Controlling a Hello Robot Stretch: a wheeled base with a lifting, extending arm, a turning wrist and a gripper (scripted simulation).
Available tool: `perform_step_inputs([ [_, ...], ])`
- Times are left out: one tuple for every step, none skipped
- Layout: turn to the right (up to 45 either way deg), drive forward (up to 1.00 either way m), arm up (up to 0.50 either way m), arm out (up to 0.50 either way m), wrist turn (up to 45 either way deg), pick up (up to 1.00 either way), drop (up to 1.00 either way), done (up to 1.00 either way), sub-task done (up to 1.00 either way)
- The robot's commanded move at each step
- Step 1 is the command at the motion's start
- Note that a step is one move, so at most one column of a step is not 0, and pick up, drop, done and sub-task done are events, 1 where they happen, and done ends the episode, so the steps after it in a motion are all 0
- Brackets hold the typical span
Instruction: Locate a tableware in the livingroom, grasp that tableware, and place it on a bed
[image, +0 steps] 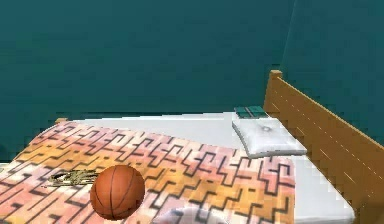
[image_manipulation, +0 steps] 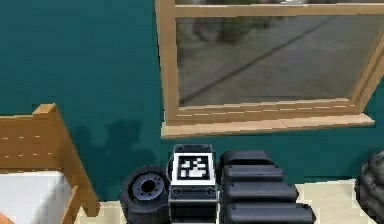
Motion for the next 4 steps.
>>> perform_step_inputs([
  [39.0, 0.00, 0.00, 0.00, 0.0, 0.00, 0.00, 0.00, 0.00],
  [0.0, 0.20, 0.00, 0.00, 0.0, 0.00, 0.00, 0.00, 0.00],
  [-45.0, 0.00, 0.00, 0.00, 0.0, 0.00, 0.00, 0.00, 0.00],
  [-42.0, 0.00, 0.00, 0.00, 0.0, 0.00, 0.00, 0.00, 0.00],
])
